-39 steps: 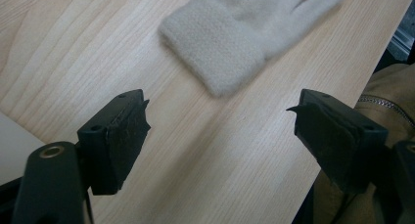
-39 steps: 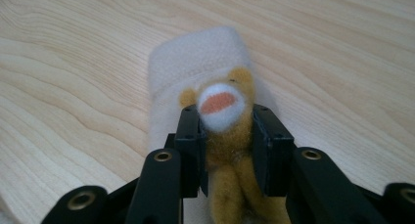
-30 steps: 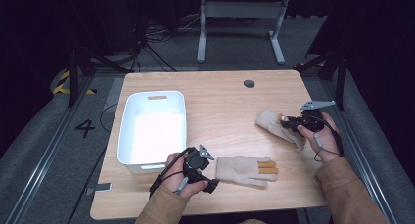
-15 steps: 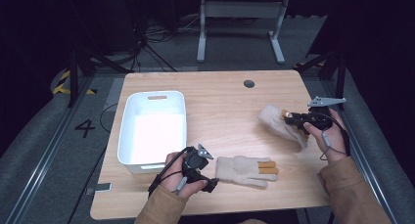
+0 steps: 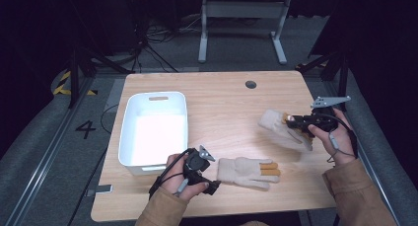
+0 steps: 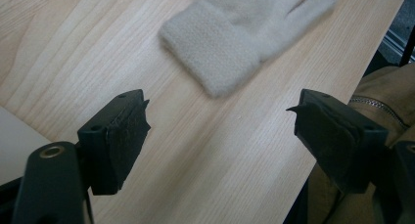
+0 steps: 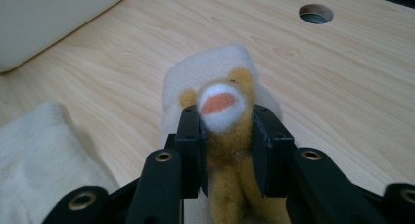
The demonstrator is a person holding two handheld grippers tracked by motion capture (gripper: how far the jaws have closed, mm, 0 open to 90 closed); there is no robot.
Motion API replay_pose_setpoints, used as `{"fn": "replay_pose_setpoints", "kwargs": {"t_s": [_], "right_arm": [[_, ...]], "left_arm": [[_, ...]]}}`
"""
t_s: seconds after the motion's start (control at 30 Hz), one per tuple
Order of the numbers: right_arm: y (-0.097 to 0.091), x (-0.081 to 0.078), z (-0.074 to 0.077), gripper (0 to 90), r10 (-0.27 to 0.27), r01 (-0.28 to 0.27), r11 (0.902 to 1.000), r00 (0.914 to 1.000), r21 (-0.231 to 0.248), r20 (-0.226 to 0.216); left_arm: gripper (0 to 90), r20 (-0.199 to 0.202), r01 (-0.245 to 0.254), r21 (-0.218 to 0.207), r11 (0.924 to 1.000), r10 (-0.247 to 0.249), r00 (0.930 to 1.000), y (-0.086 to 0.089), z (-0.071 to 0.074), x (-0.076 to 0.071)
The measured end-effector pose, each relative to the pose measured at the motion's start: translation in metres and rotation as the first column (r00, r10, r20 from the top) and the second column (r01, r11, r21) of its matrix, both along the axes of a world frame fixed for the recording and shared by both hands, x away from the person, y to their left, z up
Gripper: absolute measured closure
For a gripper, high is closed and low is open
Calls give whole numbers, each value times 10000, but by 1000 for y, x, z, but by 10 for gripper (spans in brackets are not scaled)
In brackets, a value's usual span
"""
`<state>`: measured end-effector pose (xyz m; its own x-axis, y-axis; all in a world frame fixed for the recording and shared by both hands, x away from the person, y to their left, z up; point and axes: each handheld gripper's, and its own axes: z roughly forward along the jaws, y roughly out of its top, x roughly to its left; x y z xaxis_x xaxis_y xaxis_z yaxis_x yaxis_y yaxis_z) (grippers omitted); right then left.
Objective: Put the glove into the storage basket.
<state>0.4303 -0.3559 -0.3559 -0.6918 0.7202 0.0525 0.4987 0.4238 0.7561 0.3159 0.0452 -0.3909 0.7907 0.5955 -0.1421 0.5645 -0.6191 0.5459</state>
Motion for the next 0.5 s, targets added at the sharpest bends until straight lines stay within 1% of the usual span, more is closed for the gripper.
{"fn": "replay_pose_setpoints", "kwargs": {"t_s": [0.07, 0.1, 0.17, 0.2, 0.23, 0.27, 0.33, 0.37, 0.4, 0.43, 0.5], "right_arm": [[1, -1, 1, 683, 105, -106, 9999, 9999, -76, -48], [4, -3, 4, 683, 302, -304, 9994, 9995, -185, -80], [6, -5, 5, 684, 377, -380, 9991, 9992, -213, -129], [9, -7, 7, 683, 576, -582, 9979, 9981, -279, -217], [9, -7, 7, 683, 576, -582, 9979, 9981, -279, -217], [13, -9, 9, 683, 801, -812, 9960, 9964, -381, -290], [15, -10, 9, 683, 891, -903, 9952, 9955, -379, -316], [18, -12, 10, 683, 1081, -1094, 9935, 9933, -326, -412], [18, -12, 10, 683, 1081, -1094, 9935, 9933, -326, -412], [22, -14, 12, 683, 1233, -1251, 9915, 9912, -365, -479], [24, -15, 12, 683, 1337, -1357, 9900, 9897, -378, -504]], "left_arm": [[206, -5, -4, 9, 10000, 4, 10000, 0, 0, 0], [206, -29, -8, 17, 10000, 8, 10000, 0, 0, 0], [207, -29, -7, 20, 10000, 7, 10000, 0, 0, 0], [206, -29, -5, 31, 10000, 5, 10000, 0, 0, 0], [207, -29, -5, 31, 10000, 5, 10000, 0, 0, 0], [206, -16, 3, 39, 10000, -3, 10000, 0, 0, 0], [206, -20, -7, 17, 10000, 7, 10000, 0, 0, 0], [206, -26, 5, -2, 10000, -5, 10000, 0, 0, -1], [206, -26, 5, -2, 10000, -5, 10000, 0, 0, -1], [206, -4, -1, -10, 10000, 1, 10000, 0, 0, -1], [206, 7, 0, 2, 10000, 0, 10000, 0, 0, -1]]}}
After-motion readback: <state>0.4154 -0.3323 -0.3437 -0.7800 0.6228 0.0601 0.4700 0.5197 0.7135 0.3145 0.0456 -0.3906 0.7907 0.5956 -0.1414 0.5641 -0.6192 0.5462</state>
